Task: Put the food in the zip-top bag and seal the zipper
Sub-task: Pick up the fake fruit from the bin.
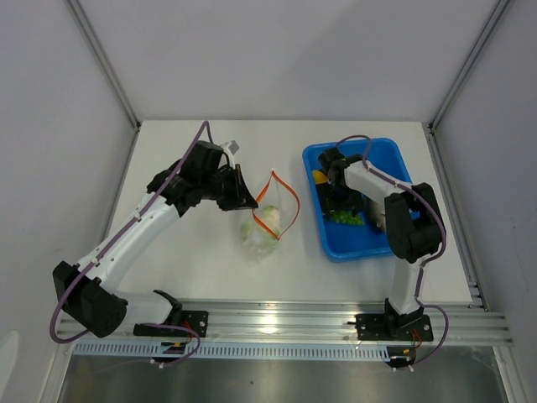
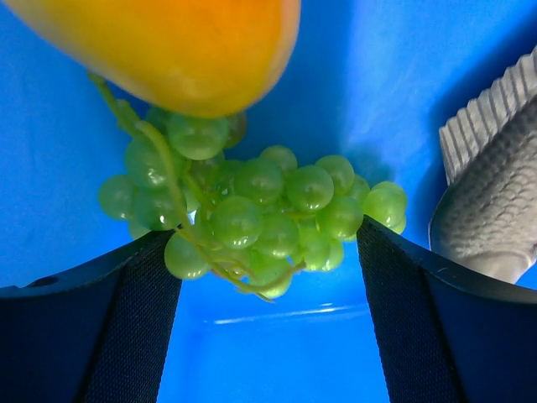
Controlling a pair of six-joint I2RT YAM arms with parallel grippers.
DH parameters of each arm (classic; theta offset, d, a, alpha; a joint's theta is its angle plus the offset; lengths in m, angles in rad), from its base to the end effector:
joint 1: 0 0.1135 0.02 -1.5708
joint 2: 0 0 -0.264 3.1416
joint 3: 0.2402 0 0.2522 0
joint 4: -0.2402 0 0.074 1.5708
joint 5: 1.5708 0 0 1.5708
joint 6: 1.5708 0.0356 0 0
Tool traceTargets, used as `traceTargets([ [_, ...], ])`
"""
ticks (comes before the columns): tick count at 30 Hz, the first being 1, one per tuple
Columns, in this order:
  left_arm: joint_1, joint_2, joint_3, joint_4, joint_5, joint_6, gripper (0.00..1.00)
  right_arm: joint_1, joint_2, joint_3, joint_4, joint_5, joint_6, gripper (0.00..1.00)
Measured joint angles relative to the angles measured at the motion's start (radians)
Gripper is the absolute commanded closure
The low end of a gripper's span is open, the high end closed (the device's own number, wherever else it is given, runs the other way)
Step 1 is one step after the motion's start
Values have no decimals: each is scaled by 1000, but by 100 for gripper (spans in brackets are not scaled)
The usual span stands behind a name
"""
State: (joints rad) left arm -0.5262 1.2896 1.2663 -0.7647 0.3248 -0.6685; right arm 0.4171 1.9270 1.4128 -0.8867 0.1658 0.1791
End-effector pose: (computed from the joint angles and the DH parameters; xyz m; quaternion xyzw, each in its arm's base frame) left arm 0.2269 -0.1449 0.3450 -0.0033 0.9143 -0.3353 0.2272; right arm 0.3437 0.1459 0.1851 -0.1109 0.9868 -0.0540 0.1051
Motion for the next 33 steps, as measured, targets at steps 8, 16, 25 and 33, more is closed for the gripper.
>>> traceTargets([
  [8,0,0,0,-10,-4,20,99,0,74,79,-48,17,0,22],
  [16,0,0,1,-21,-7,26,99,3,119,114,-85,10,2,43],
  [25,1,4,1,-23,-6,25,99,3,114,106,-89,25,2,78],
  [33,1,6,1,-21,-2,23,99,-13,61,60,-56,17,7,86],
])
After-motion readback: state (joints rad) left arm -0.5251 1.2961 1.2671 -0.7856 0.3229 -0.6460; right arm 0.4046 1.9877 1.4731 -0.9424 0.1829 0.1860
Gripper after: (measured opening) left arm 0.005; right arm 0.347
